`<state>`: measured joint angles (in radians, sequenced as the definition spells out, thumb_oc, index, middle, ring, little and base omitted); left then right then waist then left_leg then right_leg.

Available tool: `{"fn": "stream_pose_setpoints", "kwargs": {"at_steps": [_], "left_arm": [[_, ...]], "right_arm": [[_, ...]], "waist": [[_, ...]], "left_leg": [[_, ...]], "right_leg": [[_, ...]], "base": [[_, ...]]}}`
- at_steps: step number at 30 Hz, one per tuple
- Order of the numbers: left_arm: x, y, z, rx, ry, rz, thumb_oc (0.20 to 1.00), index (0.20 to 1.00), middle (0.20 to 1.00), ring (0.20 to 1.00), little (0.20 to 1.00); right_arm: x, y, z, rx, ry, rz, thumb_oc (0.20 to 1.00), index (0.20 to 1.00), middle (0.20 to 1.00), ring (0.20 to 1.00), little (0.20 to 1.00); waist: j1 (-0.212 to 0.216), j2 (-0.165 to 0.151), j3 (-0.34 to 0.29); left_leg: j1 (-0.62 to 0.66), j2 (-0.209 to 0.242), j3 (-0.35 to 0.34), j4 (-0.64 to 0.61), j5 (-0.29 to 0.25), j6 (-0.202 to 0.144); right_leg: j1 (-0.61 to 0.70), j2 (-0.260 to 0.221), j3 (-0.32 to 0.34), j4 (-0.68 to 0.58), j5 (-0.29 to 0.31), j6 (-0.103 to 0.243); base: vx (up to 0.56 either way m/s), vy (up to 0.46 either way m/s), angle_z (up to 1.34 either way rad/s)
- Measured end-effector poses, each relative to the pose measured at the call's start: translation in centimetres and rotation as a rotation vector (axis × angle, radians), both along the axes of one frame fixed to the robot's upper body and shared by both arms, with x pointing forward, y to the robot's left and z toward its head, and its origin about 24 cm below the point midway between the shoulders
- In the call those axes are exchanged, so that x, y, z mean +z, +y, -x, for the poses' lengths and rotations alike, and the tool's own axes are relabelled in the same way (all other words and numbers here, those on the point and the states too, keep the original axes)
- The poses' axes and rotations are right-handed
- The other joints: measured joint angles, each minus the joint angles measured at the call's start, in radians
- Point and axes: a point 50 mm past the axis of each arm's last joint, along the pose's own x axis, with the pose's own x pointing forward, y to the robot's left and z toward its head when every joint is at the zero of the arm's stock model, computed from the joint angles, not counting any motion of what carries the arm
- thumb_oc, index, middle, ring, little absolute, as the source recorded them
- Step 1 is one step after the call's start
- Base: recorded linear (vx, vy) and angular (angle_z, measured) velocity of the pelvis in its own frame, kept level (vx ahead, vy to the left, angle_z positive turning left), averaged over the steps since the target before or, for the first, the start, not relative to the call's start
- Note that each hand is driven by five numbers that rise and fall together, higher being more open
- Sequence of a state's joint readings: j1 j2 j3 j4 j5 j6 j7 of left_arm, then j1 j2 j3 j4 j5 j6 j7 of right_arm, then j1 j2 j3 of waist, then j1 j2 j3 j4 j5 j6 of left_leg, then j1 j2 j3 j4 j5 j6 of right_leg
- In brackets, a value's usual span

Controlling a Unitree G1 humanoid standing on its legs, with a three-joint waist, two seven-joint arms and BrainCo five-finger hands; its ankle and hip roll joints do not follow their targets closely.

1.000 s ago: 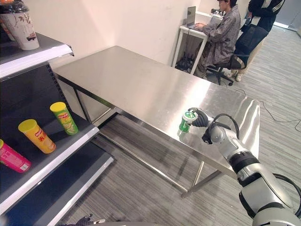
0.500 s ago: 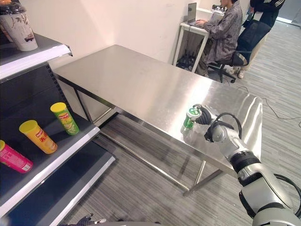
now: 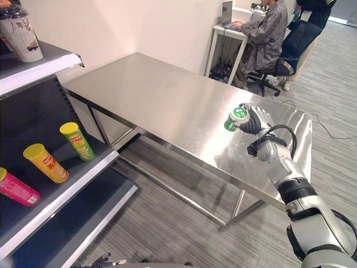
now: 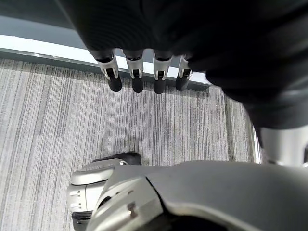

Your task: Put the goods on the table back onto the shelves and tidy them up.

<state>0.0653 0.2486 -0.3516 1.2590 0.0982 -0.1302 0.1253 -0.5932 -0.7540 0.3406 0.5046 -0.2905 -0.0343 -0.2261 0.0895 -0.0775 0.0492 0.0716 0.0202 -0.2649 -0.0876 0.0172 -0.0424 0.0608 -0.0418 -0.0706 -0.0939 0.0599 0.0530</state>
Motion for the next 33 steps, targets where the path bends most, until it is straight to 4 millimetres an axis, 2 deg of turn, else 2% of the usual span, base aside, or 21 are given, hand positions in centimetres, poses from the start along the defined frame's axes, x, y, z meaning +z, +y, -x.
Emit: {"fn": "stream_pose_setpoints", "kwargs": {"at_steps": [9, 11, 12, 13, 14, 15, 16, 17, 18, 19, 21, 24, 25, 26, 27, 28, 29, 30, 31, 32, 33], "left_arm": [[0.1, 0.2, 0.0, -0.002, -0.001, -0.003, 1.0, 1.0, 1.0, 1.0, 1.0], [0.0, -0.2, -0.3, -0.011, -0.01, 0.01, 1.0, 1.0, 1.0, 1.0, 1.0], [0.1, -0.3, -0.8, -0.021, -0.016, 0.012, 1.0, 1.0, 1.0, 1.0, 1.0], [0.1, -0.3, -0.9, -0.025, -0.015, 0.013, 1.0, 1.0, 1.0, 1.0, 1.0], [0.1, -0.3, -1.2, -0.04, -0.016, 0.013, 1.0, 1.0, 1.0, 1.0, 1.0], [0.2, -0.2, -1.3, -0.056, -0.017, 0.008, 1.0, 1.0, 1.0, 1.0, 1.0], [0.4, 0.1, -2.0, -0.064, -0.032, 0.0, 1.0, 1.0, 1.0, 1.0, 1.0], [0.3, 0.2, -1.7, -0.061, -0.025, -0.002, 1.0, 1.0, 1.0, 1.0, 1.0], [0.3, -0.2, -1.8, -0.06, -0.032, 0.01, 1.0, 1.0, 1.0, 1.0, 1.0], [0.3, -0.2, -1.7, -0.055, -0.031, 0.01, 1.0, 1.0, 1.0, 1.0, 1.0], [0.3, -0.6, -2.0, -0.057, -0.043, 0.021, 1.0, 1.0, 1.0, 1.0, 1.0], [0.4, -1.3, -2.9, -0.065, -0.074, 0.038, 1.0, 1.0, 1.0, 1.0, 1.0], [0.5, -1.4, -3.6, -0.072, -0.092, 0.039, 1.0, 1.0, 1.0, 1.0, 1.0], [0.6, -1.7, -3.8, -0.087, -0.098, 0.046, 1.0, 1.0, 1.0, 1.0, 1.0], [0.9, -1.7, -4.8, -0.14, -0.127, 0.041, 1.0, 1.0, 1.0, 1.0, 1.0], [1.0, -1.7, -4.9, -0.142, -0.14, 0.043, 1.0, 1.0, 1.0, 1.0, 1.0], [1.0, -1.6, -4.8, -0.127, -0.141, 0.044, 1.0, 1.0, 1.0, 1.0, 1.0], [1.0, -1.0, -4.5, -0.085, -0.136, 0.038, 1.0, 1.0, 1.0, 1.0, 1.0], [1.1, -0.2, -4.6, -0.012, -0.143, 0.028, 1.0, 1.0, 1.0, 1.0, 1.0], [1.1, 1.0, -4.3, 0.038, -0.125, -0.001, 1.0, 1.0, 1.0, 1.0, 1.0], [1.1, 1.5, -4.0, 0.062, -0.114, -0.014, 1.0, 1.0, 1.0, 1.0, 1.0]], "right_arm": [[2.5, 1.8, 0.8, 0.133, -0.103, -0.079, 0.2, 0.2, 0.2, 0.2, 0.2], [2.9, 0.9, 1.9, 0.136, -0.119, -0.058, 0.2, 0.2, 0.2, 0.2, 0.2], [3.0, 0.1, 2.5, 0.124, -0.12, -0.043, 0.2, 0.2, 0.2, 0.2, 0.2], [3.0, -0.6, 2.9, 0.107, -0.116, -0.038, 0.2, 0.2, 0.2, 0.2, 0.2], [3.1, -1.8, 3.8, 0.078, -0.115, -0.048, 0.2, 0.2, 0.2, 0.2, 0.2], [3.2, -2.4, 4.2, 0.066, -0.114, -0.043, 0.2, 0.2, 0.2, 0.2, 0.2], [3.3, -3.4, 5.1, 0.039, -0.118, -0.039, 0.2, 0.2, 0.2, 0.2, 0.2], [3.5, -3.9, 5.6, 0.025, -0.13, -0.041, 0.2, 0.2, 0.2, 0.2, 0.2], [3.8, -4.3, 5.7, 0.014, -0.139, -0.038, 0.2, 0.2, 0.2, 0.2, 0.2], [3.9, -4.3, 5.8, 0.012, -0.144, -0.043, 0.2, 0.2, 0.2, 0.2, 0.2], [4.3, -4.3, 5.8, 0.025, -0.158, -0.067, 0.2, 0.2, 0.2, 0.2, 0.2], [4.9, -4.3, 5.8, 0.038, -0.179, -0.058, 0.2, 0.2, 0.2, 0.2, 0.2], [4.9, -4.2, 5.8, 0.04, -0.178, -0.058, 0.2, 0.2, 0.2, 0.2, 0.2], [5.0, -4.2, 5.9, 0.044, -0.183, -0.057, 0.2, 0.2, 0.2, 0.2, 0.2], [5.8, -4.2, 6.0, 0.052, -0.197, -0.051, 0.2, 0.2, 0.2, 0.2, 0.2], [6.3, -3.9, 6.1, 0.071, -0.219, -0.052, 0.2, 0.2, 0.2, 0.2, 0.2], [6.4, -3.5, 6.1, 0.083, -0.228, -0.054, 0.2, 0.2, 0.2, 0.2, 0.2], [6.4, -3.2, 6.2, 0.093, -0.233, -0.063, 0.2, 0.2, 0.2, 0.2, 0.2], [6.3, -2.6, 6.2, 0.114, -0.242, -0.079, 0.2, 0.2, 0.2, 0.2, 0.2], [6.8, -1.9, 6.4, 0.144, -0.268, -0.081, 0.2, 0.2, 0.2, 0.2, 0.2], [7.3, -1.5, 6.6, 0.164, -0.291, -0.085, 0.2, 0.2, 0.2, 0.2, 0.2]], "waist": [[-0.004, 0.008, 0.012], [-0.01, 0.021, 0.025], [-0.029, 0.029, 0.038], [-0.043, 0.034, 0.045], [-0.058, 0.031, 0.047], [-0.061, 0.026, 0.05], [-0.06, 0.026, 0.054], [-0.066, 0.031, 0.056], [-0.075, 0.039, 0.062], [-0.071, 0.045, 0.064], [-0.069, 0.062, 0.069], [-0.068, 0.08, 0.083], [-0.065, 0.084, 0.089], [-0.059, 0.093, 0.096], [-0.055, 0.093, 0.104], [-0.04, 0.093, 0.109], [-0.031, 0.087, 0.112], [-0.033, 0.067, 0.12], [-0.049, 0.025, 0.138], [-0.067, -0.01, 0.157], [-0.085, -0.03, 0.168]], "left_leg": [[-0.003, -0.001, 0.001, 0.0, -0.002, 0.003], [-0.014, -0.002, -0.028, 0.001, -0.003, 0.006], [-0.019, -0.005, -0.058, 0.001, -0.001, 0.012], [-0.023, -0.006, -0.08, 0.001, 0.005, 0.018], [-0.036, -0.01, -0.113, 0.001, 0.012, 0.015], [-0.043, -0.014, -0.129, 0.002, 0.016, 0.011], [-0.061, -0.007, -0.162, 0.004, 0.034, -0.014], [-0.078, -0.003, -0.186, 0.014, 0.035, -0.018], [-0.087, 0.006, -0.201, 0.017, 0.04, -0.028], [-0.093, 0.011, -0.218, 0.018, 0.042, -0.037], [-0.12, 0.028, -0.222, 0.021, 0.053, -0.056], [-0.18, 0.031, -0.232, 0.035, 0.087, -0.104], [-0.197, 0.034, -0.222, 0.038, 0.095, -0.107], [-0.225, 0.03, -0.185, 0.05, 0.118, -0.117], [-0.279, 0.026, -0.041, 0.047, 0.171, -0.118], [-0.282, 0.028, 0.064, 0.048, 0.146, -0.105], [-0.259, 0.028, 0.112, 0.056, 0.11, -0.067], [-0.235, 0.027, 0.134, 0.07, 0.075, -0.061], [-0.207, 0.025, 0.151, 0.087, 0.055, -0.074], [-0.154, 0.038, 0.17, 0.095, 0.04, -0.093], [-0.114, 0.073, 0.227, 0.094, 0.019, -0.113]], "right_leg": [[-0.007, -0.001, 0.005, 0.012, 0.0, 0.001], [-0.03, -0.001, 0.002, 0.076, -0.03, 0.018], [-0.048, -0.001, 0.019, 0.136, -0.063, 0.028], [-0.06, 0.0, 0.067, 0.172, -0.087, 0.038], [-0.073, 0.009, 0.181, 0.208, -0.132, 0.05], [-0.071, 0.015, 0.229, 0.209, -0.151, 0.048], [-0.063, 0.042, 0.277, 0.188, -0.168, 0.018], [-0.047, 0.054, 0.283, 0.167, -0.161, 0.01], [-0.025, 0.063, 0.257, 0.126, -0.131, -0.008], [-0.01, 0.069, 0.242, 0.093, -0.117, -0.011], [0.012, 0.088, 0.201, 0.026, -0.082, -0.025], [-0.007, 0.109, 0.151, 0.005, -0.064, -0.041], [-0.018, 0.109, 0.133, 0.004, -0.059, -0.051], [-0.025, 0.115, 0.1, 0.005, -0.055, -0.059], [-0.063, 0.106, 0.053, 0.005, -0.042, -0.087], [-0.076, 0.103, 0.045, 0.005, -0.027, -0.106], [-0.08, 0.097, 0.046, 0.006, -0.02, -0.109], [-0.08, 0.076, 0.031, 0.006, -0.01, -0.124], [-0.076, 0.045, 0.03, 0.006, -0.011, -0.124], [-0.074, 0.007, 0.012, 0.006, -0.009, -0.123], [-0.064, -0.01, 0.0, 0.006, -0.009, -0.122]], "base": [[-0.03, -0.006, 0.0], [-0.03, -0.036, 0.37], [-0.02, -0.037, 0.67], [-0.01, -0.152, 0.89], [0.0, -0.141, 0.77], [0.0, -0.202, 0.77], [-0.01, -0.172, 0.71], [-0.02, -0.274, 0.79], [-0.05, -0.249, 0.7], [-0.08, -0.23, 0.56], [-0.14, -0.176, 0.57], [-0.12, -0.076, 0.62], [-0.2, -0.05, 0.69], [-0.2, -0.056, 0.9], [-0.23, -0.036, 0.75], [-0.21, -0.053, 0.49], [-0.16, -0.024, 0.07], [-0.12, -0.021, 0.17], [-0.09, -0.01, 0.38], [-0.12, 0.027, 0.53], [-0.09, 0.068, 0.54]]}}
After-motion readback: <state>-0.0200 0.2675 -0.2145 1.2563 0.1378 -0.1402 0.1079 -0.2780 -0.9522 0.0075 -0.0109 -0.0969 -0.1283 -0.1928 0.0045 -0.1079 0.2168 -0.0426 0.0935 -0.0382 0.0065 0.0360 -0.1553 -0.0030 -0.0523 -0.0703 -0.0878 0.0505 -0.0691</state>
